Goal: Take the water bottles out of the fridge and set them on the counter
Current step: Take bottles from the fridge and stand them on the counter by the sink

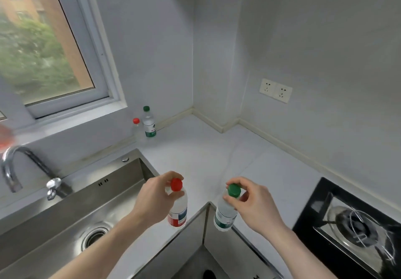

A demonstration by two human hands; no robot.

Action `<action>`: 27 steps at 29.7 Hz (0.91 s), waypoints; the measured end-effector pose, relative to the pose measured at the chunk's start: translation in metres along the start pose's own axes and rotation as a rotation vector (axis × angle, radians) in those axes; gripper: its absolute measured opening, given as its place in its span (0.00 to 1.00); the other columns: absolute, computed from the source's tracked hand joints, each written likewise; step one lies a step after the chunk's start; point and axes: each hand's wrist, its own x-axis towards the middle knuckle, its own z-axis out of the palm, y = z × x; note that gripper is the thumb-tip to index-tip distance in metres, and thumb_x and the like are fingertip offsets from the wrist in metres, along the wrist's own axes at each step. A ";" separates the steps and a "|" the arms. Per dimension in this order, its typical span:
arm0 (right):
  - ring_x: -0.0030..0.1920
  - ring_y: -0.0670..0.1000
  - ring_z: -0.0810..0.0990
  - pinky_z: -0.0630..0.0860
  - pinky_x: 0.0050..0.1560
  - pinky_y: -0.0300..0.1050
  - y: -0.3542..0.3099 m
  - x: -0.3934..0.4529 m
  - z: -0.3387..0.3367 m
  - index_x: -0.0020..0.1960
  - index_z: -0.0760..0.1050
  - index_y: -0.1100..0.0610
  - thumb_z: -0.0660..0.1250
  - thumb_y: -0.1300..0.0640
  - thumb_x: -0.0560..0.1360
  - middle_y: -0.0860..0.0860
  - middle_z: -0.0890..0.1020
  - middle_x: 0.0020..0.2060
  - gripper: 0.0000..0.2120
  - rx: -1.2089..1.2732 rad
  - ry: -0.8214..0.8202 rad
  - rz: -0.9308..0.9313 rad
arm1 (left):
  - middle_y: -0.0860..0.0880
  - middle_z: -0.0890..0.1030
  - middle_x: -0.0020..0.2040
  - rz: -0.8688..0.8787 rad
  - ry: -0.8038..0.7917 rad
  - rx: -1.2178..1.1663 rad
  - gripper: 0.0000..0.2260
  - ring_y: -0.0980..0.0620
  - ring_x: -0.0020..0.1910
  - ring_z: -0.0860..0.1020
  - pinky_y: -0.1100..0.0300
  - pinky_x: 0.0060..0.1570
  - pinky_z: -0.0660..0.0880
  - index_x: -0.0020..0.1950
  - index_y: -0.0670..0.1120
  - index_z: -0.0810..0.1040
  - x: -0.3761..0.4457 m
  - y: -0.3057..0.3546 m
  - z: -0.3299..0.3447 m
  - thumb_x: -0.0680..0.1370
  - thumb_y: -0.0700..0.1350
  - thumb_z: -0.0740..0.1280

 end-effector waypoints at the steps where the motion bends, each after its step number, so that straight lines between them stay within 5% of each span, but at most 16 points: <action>1: 0.35 0.44 0.81 0.79 0.41 0.45 0.006 0.022 0.003 0.52 0.80 0.38 0.78 0.48 0.72 0.38 0.84 0.41 0.11 -0.008 -0.028 -0.007 | 0.59 0.83 0.50 -0.031 0.008 -0.001 0.14 0.54 0.49 0.79 0.58 0.50 0.77 0.58 0.60 0.80 0.018 -0.003 0.004 0.75 0.49 0.77; 17: 0.38 0.44 0.81 0.71 0.40 0.33 0.041 0.236 0.064 0.53 0.80 0.42 0.76 0.53 0.74 0.40 0.84 0.47 0.11 -0.215 -0.297 -0.037 | 0.54 0.84 0.53 -0.242 0.066 0.141 0.14 0.49 0.54 0.80 0.54 0.53 0.78 0.57 0.56 0.79 0.182 -0.048 0.047 0.74 0.48 0.77; 22: 0.39 0.43 0.82 0.76 0.44 0.37 0.035 0.254 0.082 0.55 0.79 0.42 0.76 0.54 0.75 0.39 0.84 0.48 0.12 -0.210 -0.283 -0.008 | 0.55 0.82 0.55 -0.214 0.089 0.142 0.13 0.49 0.53 0.79 0.56 0.54 0.77 0.59 0.55 0.78 0.195 -0.063 0.046 0.77 0.48 0.75; 27: 0.57 0.47 0.81 0.75 0.57 0.42 0.030 0.258 0.095 0.64 0.76 0.42 0.73 0.51 0.76 0.39 0.81 0.60 0.18 -0.314 -0.300 0.043 | 0.54 0.79 0.62 -0.104 -0.033 0.187 0.15 0.51 0.54 0.79 0.61 0.54 0.75 0.65 0.53 0.75 0.201 -0.069 0.047 0.79 0.48 0.72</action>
